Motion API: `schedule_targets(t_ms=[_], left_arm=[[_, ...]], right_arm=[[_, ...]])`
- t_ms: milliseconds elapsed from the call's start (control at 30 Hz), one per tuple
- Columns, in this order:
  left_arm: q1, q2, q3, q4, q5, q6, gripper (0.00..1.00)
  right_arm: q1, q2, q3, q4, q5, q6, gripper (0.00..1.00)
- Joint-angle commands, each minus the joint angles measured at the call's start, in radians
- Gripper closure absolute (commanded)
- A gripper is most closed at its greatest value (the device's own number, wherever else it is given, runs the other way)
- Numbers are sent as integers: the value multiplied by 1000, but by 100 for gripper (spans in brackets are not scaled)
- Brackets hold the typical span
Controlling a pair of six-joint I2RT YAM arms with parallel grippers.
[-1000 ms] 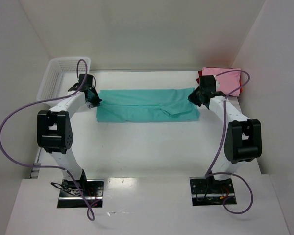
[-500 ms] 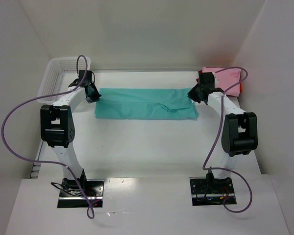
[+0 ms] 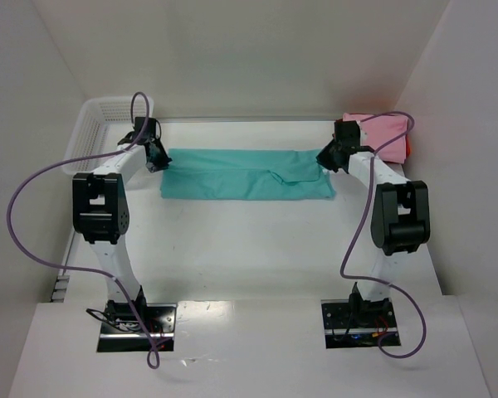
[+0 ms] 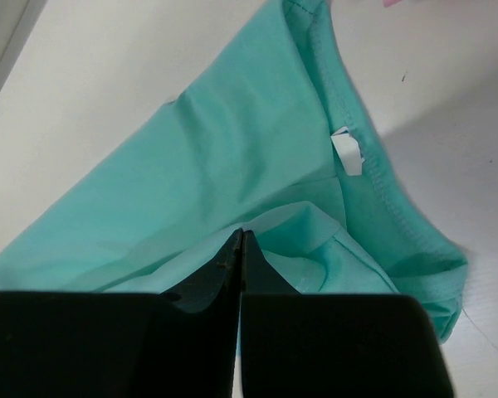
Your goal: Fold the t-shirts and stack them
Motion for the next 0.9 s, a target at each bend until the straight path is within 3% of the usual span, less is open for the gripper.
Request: schedule_targets(t_ms=[0, 433, 533, 733, 867], left_arm=[[9, 36, 46, 23, -2, 33, 100], [18, 103, 92, 55, 15, 60, 95], [18, 105, 113, 65, 16, 79, 84], [18, 85, 125, 65, 49, 100, 59], [18, 37, 125, 74, 82, 110, 44]], right_arm=[[-11, 32, 49, 59, 20, -23, 100], [-11, 124, 58, 132, 30, -56, 100], [-11, 135, 58, 142, 20, -64, 94], [-11, 138, 68, 142, 31, -89, 62], [-20, 80, 68, 132, 49, -114, 53]])
